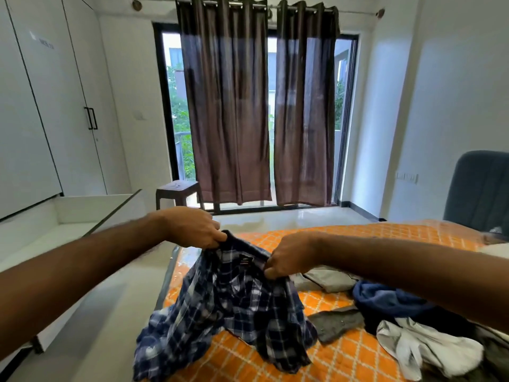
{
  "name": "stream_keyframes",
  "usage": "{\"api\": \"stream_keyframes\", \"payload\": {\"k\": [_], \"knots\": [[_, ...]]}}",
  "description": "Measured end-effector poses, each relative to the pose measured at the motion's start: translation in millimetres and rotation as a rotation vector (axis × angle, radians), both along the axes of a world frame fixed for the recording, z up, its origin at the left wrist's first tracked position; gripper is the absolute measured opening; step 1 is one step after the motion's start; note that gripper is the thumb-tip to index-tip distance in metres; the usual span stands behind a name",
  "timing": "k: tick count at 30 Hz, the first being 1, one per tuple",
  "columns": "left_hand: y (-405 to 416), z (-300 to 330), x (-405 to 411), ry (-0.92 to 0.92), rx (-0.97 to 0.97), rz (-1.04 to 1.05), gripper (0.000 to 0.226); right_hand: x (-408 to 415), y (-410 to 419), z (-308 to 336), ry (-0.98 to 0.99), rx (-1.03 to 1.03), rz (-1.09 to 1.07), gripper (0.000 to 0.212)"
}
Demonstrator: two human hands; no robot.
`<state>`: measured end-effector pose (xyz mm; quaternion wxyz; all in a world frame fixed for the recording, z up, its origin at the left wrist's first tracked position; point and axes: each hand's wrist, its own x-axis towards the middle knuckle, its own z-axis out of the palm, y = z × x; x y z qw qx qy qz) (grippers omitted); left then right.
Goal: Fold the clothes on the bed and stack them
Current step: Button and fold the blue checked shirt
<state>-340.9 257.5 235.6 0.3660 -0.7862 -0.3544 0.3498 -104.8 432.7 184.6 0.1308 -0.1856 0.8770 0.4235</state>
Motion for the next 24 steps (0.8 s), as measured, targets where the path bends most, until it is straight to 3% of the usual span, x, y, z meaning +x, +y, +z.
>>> {"api": "stream_keyframes", "payload": {"k": [2, 4, 7, 11, 14, 18, 21, 24], "knots": [[-0.1, 0.1, -1.7, -0.022, -0.040, 0.017, 0.023, -6.6, -2.4, 3.1, -0.031, 0.011, -0.069, 0.049], [-2.9, -0.9, -7.4, -0.066, -0.075, 0.059, 0.027, -15.1, 3.5, 8.6, -0.104, 0.121, -0.059, 0.044], [-8.8, -4.7, -11.2, -0.106, -0.080, 0.073, 0.032, -14.6, 11.9, 13.8, 0.026, -0.084, -0.207, 0.027], [-9.3, -8.9, -7.7, -0.174, 0.007, 0.117, 0.025, -25.8, 0.8, 15.8, 0.200, -0.025, -0.266, 0.022], [-5.4, 9.2, -11.0, -0.352, 0.151, 0.227, 0.014, -27.9, 6.0, 51.2, 0.340, -0.223, -0.333, 0.018], [7.2, 78.1, -9.0, -0.603, 0.375, 0.282, 0.024, -27.5, 16.9, 133.8, 0.562, -0.533, -0.458, 0.015], [21.4, 144.4, 3.2, -0.878, 0.539, 0.214, 0.011, -26.6, 18.6, 205.5, 0.669, -0.521, -0.445, 0.019], [33.1, 194.1, 12.4, -1.139, 0.670, 0.136, 0.014, -15.8, 19.6, 261.3, 0.752, -0.614, -0.422, 0.025]]}}
